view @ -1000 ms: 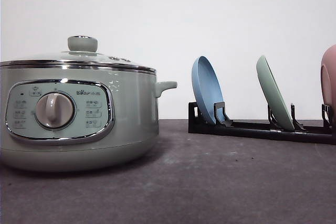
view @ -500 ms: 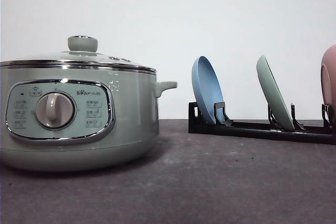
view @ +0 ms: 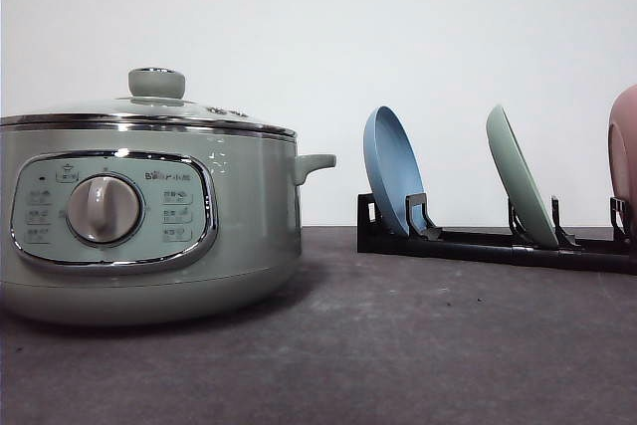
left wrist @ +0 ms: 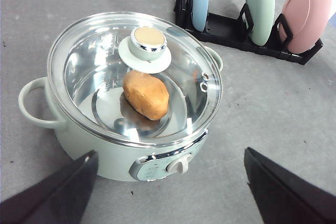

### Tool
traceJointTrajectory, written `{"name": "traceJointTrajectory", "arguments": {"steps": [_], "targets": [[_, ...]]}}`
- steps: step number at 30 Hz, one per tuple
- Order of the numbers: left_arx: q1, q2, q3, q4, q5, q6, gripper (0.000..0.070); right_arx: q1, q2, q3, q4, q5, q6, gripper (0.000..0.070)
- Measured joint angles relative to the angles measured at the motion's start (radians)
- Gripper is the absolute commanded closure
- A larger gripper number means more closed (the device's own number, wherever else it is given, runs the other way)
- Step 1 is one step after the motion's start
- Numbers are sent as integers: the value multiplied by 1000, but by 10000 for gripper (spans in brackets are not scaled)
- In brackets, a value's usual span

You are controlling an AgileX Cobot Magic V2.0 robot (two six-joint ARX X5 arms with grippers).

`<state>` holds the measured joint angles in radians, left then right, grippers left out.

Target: Transfer potato from steamer to green plate

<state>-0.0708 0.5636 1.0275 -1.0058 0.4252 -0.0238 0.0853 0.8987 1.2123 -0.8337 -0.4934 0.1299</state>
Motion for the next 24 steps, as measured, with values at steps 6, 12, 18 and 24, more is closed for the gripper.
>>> {"name": "traceJointTrajectory", "arguments": {"steps": [6,12,18,24], "targets": [[0,0,0,0,0,0,130,0,247,169,41,26,6,115],[0,0,0,0,0,0,134,0,491,332,85,78,10,116],[0,0,0,0,0,0,134,0,673,408,142,110,26,117],[0,0,0,-1,0,0,134,0,781,408,224,161,51,143]]}}
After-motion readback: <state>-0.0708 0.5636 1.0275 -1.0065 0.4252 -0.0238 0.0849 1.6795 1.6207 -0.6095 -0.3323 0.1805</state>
